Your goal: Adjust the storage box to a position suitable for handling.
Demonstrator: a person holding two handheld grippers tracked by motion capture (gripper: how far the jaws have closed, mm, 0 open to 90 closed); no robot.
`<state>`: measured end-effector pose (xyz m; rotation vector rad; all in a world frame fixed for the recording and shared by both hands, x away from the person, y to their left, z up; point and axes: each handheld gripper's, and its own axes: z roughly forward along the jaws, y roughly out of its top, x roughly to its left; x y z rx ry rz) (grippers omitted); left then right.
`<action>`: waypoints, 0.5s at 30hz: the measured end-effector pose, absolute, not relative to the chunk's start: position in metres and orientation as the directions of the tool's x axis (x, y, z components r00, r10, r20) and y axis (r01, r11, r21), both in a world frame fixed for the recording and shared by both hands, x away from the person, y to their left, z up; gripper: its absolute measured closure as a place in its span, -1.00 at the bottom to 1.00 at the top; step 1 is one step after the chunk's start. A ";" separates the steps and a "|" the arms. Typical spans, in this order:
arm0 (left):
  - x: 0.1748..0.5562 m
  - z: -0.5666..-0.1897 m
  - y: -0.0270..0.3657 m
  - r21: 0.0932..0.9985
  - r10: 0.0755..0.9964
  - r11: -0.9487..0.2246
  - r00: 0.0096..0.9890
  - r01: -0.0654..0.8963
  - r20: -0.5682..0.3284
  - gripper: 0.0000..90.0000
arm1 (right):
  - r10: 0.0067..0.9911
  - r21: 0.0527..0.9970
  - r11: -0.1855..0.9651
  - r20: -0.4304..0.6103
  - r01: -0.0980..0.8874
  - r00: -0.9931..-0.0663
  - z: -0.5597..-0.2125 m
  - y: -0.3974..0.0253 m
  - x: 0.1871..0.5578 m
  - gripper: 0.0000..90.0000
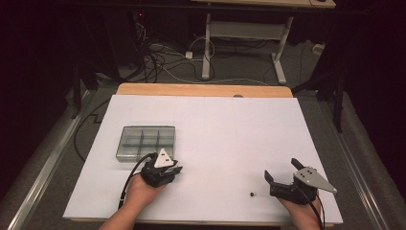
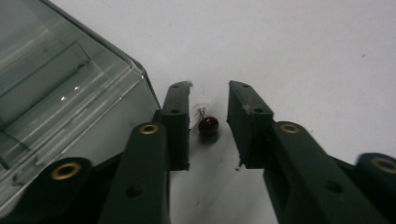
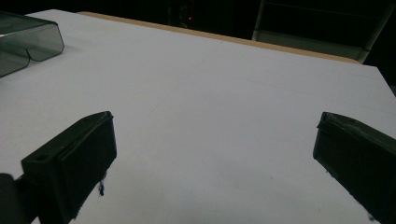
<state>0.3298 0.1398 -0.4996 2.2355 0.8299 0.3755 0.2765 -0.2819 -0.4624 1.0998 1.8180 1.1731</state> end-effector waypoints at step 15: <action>0.316 -0.486 0.069 0.761 0.478 -0.551 0.877 0.342 -0.048 0.73 | 0.913 0.934 0.228 -0.107 0.274 -0.394 -0.461 -0.283 0.276 -1.00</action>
